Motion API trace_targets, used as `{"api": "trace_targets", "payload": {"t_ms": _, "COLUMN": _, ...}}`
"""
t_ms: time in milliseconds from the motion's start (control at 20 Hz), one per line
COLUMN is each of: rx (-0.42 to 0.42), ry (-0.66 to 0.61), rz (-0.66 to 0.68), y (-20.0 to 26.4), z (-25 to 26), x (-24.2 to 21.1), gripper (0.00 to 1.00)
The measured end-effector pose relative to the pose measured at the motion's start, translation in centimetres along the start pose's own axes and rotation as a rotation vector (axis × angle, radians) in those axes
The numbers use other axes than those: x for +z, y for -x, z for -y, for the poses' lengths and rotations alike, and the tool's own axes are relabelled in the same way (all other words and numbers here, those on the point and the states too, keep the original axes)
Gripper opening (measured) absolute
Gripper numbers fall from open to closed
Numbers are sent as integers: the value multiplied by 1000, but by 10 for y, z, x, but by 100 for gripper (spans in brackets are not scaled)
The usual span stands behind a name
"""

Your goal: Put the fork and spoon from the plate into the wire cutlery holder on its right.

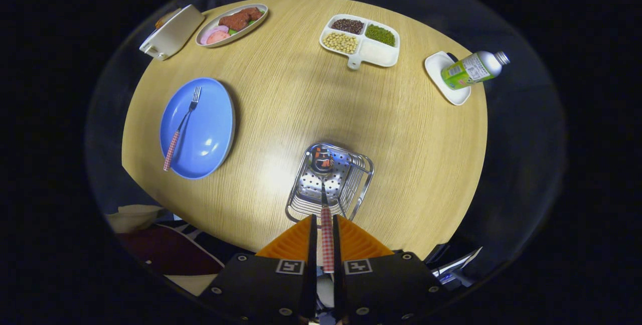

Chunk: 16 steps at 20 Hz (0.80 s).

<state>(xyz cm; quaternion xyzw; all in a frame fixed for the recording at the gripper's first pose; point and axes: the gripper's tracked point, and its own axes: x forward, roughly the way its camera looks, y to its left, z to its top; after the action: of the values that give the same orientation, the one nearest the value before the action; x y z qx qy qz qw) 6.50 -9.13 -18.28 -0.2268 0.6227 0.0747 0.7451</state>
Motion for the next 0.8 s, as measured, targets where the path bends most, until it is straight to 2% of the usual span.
{"api": "trace_targets", "payload": {"t_ms": 200, "rx": -36, "ry": -77, "rz": 147, "y": 23, "z": 1, "x": 4, "gripper": 50}}
{"api": "trace_targets", "payload": {"t_ms": 250, "rx": -52, "ry": -87, "rz": 195, "y": 31, "z": -1, "x": 7, "gripper": 65}}
{"api": "trace_targets", "payload": {"t_ms": 350, "rx": -73, "ry": -115, "rz": 289, "y": 43, "z": -11, "x": 12, "gripper": 77}}
{"api": "trace_targets", "payload": {"t_ms": 600, "rx": -163, "ry": -213, "rz": 514, "y": 62, "z": -42, "x": 22, "gripper": 93}}
{"api": "trace_targets", "payload": {"t_ms": 650, "rx": -152, "ry": -230, "rz": 537, "y": 61, "z": -57, "x": 22, "gripper": 98}}
{"api": "trace_targets", "payload": {"t_ms": 800, "rx": -84, "ry": -285, "rz": 598, "y": 49, "z": -109, "x": 27, "gripper": 98}}
